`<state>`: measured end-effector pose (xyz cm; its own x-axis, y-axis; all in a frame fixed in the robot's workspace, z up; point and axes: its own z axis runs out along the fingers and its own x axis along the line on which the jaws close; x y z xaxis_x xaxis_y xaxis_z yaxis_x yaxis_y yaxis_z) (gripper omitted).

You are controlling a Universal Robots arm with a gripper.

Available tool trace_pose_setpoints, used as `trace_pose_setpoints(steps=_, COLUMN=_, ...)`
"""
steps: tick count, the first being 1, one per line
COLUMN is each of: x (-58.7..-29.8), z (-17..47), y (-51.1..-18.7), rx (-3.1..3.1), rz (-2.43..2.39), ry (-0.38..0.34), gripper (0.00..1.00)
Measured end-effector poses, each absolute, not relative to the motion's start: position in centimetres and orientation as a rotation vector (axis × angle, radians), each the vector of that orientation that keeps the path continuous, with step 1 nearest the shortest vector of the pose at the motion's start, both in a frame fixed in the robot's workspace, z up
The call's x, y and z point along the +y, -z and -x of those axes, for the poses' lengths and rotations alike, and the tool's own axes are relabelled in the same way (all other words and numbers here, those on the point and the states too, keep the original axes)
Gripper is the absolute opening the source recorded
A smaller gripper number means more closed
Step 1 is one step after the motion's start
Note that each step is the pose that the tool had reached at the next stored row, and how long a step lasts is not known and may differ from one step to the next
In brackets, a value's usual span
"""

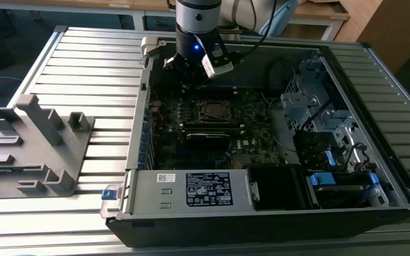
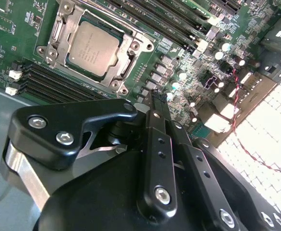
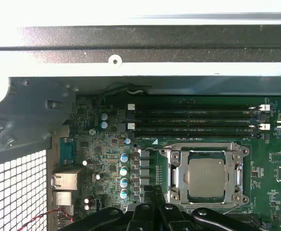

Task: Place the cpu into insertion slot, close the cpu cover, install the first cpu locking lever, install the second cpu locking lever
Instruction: 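Install the first cpu locking lever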

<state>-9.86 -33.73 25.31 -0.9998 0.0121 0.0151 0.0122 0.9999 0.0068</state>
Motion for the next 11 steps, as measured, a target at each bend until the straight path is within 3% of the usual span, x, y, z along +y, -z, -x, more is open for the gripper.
trace_pose_setpoints(steps=11, x=-33.73, z=10.81, y=-25.30, rx=-3.129, rz=0.019, ry=0.011, gripper=0.11)
